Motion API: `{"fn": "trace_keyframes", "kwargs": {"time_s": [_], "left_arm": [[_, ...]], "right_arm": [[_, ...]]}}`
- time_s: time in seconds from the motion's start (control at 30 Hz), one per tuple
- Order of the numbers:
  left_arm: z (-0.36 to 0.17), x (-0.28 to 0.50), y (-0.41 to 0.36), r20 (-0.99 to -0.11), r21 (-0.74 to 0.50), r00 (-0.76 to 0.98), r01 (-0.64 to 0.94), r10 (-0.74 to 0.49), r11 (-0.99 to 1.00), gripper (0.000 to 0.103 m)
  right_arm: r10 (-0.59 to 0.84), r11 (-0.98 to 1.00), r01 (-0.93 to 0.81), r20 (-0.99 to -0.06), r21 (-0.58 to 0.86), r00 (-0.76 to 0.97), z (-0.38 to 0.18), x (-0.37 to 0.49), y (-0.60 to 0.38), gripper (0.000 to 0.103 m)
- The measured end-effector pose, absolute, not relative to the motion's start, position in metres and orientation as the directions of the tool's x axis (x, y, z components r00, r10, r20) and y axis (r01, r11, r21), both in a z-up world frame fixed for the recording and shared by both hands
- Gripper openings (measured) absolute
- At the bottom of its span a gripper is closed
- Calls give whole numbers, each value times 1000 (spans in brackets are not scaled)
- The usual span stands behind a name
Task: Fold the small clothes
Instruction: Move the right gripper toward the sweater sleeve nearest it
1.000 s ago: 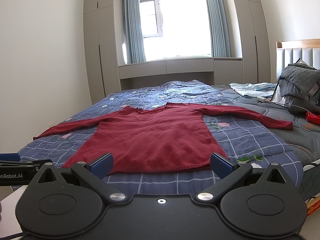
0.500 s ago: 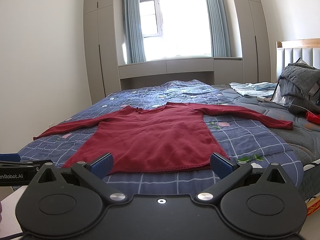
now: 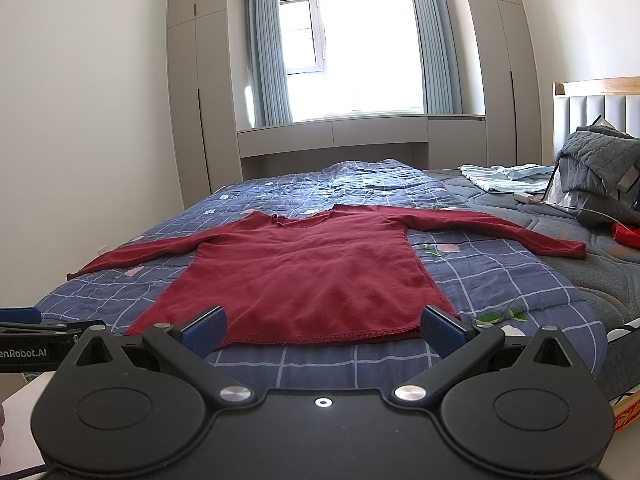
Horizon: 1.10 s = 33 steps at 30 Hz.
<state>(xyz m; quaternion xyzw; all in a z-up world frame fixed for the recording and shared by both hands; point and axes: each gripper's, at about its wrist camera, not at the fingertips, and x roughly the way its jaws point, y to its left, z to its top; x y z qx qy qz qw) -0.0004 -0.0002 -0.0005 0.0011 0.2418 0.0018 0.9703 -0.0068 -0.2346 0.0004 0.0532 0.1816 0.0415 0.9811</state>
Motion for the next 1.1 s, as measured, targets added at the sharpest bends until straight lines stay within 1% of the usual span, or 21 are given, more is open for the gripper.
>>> {"fn": "trace_keyframes", "kwargs": {"time_s": [0.17, 0.3, 0.43, 0.57, 0.77, 0.93, 1.1], "left_arm": [[-2, -1, 2, -479, 1, 878, -1, 1, 1000, 103], [-9, 8, 2, -510, 0, 860, -5, 5, 1000, 103], [-14, 20, -2, -567, 4, 824, 5, -2, 1000, 103], [-14, 33, -11, -585, 32, 811, 23, 0, 999, 103], [-10, 69, -16, -609, 29, 793, 5, 14, 1000, 103], [-8, 105, -23, -608, 12, 794, -13, 18, 1000, 103], [-4, 144, -36, -617, 12, 787, 20, -8, 1000, 103]], "right_arm": [[102, 991, -63, -352, 119, 930, 0, -7, -235, 103], [106, 991, -68, -363, 118, 926, 0, -5, -235, 103], [111, 991, -72, -404, 110, 908, 2, 2, -232, 103], [99, 993, -56, -456, 106, 885, -2, 15, -234, 103], [35, 997, 8, -521, 79, 853, -7, 42, -242, 103], [24, 997, 22, -546, 77, 838, -11, 71, -255, 103], [-4, 996, 53, -565, 71, 825, -13, 104, -271, 103]]}}
